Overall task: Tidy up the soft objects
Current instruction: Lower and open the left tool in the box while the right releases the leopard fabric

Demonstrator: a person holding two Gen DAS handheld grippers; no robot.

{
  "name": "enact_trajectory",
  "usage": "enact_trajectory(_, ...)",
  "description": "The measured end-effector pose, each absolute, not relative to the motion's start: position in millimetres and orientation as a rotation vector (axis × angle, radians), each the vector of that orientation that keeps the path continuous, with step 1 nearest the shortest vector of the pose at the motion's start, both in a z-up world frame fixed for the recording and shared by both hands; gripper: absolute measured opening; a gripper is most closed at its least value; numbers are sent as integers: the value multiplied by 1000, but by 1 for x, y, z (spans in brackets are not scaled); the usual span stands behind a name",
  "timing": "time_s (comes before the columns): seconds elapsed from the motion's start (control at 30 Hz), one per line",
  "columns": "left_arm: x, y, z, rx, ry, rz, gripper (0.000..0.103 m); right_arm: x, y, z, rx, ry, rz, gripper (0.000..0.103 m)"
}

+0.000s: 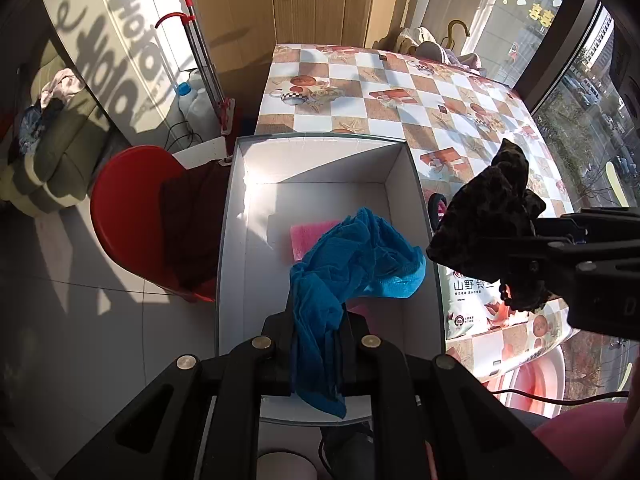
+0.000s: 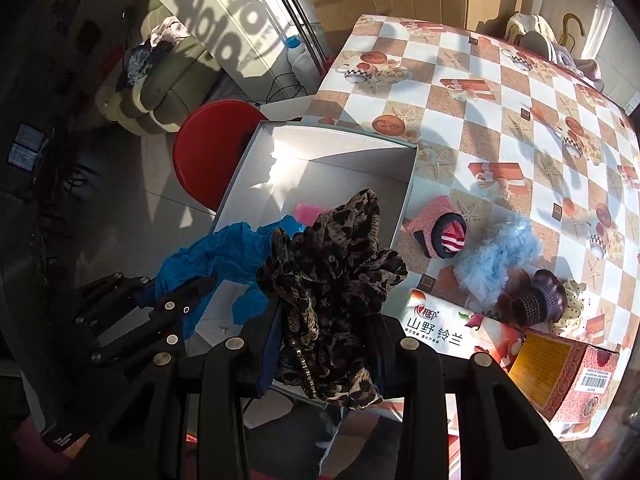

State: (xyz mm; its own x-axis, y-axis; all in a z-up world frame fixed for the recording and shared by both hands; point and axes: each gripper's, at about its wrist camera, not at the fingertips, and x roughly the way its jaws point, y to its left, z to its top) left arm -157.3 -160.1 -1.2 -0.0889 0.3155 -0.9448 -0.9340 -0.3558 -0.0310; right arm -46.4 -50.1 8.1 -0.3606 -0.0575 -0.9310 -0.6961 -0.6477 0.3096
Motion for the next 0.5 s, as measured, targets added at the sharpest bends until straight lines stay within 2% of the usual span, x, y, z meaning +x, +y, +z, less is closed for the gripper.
enact_trajectory(0.5,-156,-163,-9,-1211,801,1626,14,-50,-53,7,-1465,995,2063,38)
